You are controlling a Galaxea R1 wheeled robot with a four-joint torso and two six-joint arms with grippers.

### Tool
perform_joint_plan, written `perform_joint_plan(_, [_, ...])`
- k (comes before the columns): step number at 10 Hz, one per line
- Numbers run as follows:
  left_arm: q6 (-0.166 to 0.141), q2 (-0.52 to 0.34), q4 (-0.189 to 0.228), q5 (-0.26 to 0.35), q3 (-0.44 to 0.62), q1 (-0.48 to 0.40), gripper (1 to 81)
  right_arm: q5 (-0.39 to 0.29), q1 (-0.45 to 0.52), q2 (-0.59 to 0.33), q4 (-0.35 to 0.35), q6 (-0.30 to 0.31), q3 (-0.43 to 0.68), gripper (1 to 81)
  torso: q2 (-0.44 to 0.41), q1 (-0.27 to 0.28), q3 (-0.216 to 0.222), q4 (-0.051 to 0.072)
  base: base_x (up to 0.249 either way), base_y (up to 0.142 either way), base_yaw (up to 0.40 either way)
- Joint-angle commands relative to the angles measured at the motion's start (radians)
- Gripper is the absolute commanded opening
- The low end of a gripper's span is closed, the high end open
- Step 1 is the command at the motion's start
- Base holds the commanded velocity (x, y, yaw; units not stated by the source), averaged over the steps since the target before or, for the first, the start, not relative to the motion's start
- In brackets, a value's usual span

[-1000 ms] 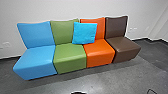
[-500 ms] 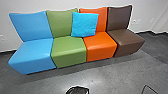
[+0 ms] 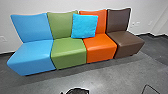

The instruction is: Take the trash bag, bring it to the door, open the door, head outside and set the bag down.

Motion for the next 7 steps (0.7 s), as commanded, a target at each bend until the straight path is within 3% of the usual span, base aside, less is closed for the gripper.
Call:
perform_joint_plan(1, [-0.001, -0.003, -0.018, 0.093, -0.025, -0.132, 81.1, -0.093, 0.107, -0.041, 0.015, 0.003, 0.014, 81.1, -0.1, 0.064, 0.0, 0.0, 0.0, 0.0, 0.0])
perform_joint_plan(7, [-0.001, 0.02, -0.014, 0.098, -0.039, -0.168, 81.1, -0.119, 0.14, -0.04, 0.015, 0.01, 0.014, 81.1, -0.318, 0.2, 0.0, 0.0, 0.0, 0.0, 0.0])
